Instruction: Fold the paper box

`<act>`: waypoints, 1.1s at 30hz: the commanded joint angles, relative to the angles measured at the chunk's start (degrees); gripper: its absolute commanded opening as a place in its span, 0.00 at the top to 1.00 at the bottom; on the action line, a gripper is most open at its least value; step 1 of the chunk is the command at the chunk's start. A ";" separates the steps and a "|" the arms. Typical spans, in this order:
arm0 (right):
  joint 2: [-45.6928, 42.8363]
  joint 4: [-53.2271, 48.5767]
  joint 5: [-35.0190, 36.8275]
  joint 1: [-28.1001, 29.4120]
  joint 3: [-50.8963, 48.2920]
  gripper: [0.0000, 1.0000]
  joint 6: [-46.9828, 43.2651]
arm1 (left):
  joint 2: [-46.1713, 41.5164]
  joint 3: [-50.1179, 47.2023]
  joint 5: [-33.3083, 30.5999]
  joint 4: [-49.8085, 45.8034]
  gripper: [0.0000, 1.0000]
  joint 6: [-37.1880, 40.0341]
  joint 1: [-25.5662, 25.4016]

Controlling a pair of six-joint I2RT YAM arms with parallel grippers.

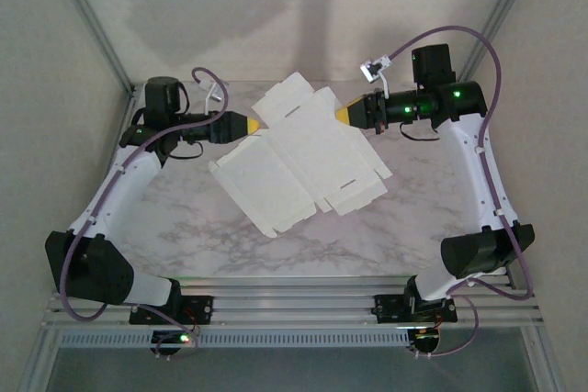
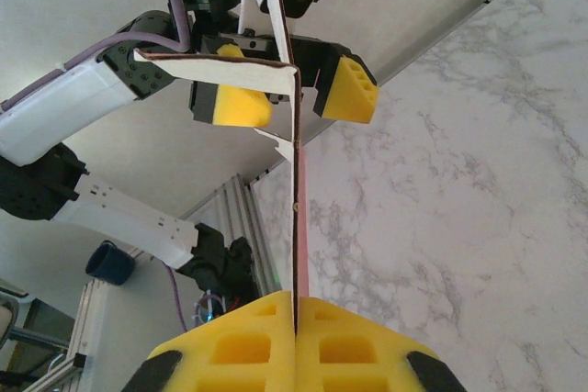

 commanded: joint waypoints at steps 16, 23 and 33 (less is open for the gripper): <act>-0.44 1.65 -1.63 -0.36 0.35 1.00 1.52 | 1.58 2.53 2.28 -8.17 0.15 8.23 -3.40; -0.45 1.62 -1.93 -0.42 0.28 1.00 1.57 | 1.82 2.76 5.11 -5.36 0.26 7.42 -4.30; -0.38 -1.43 -3.57 -0.42 1.04 1.00 -1.23 | 2.35 2.93 11.19 -4.54 0.53 8.37 -5.17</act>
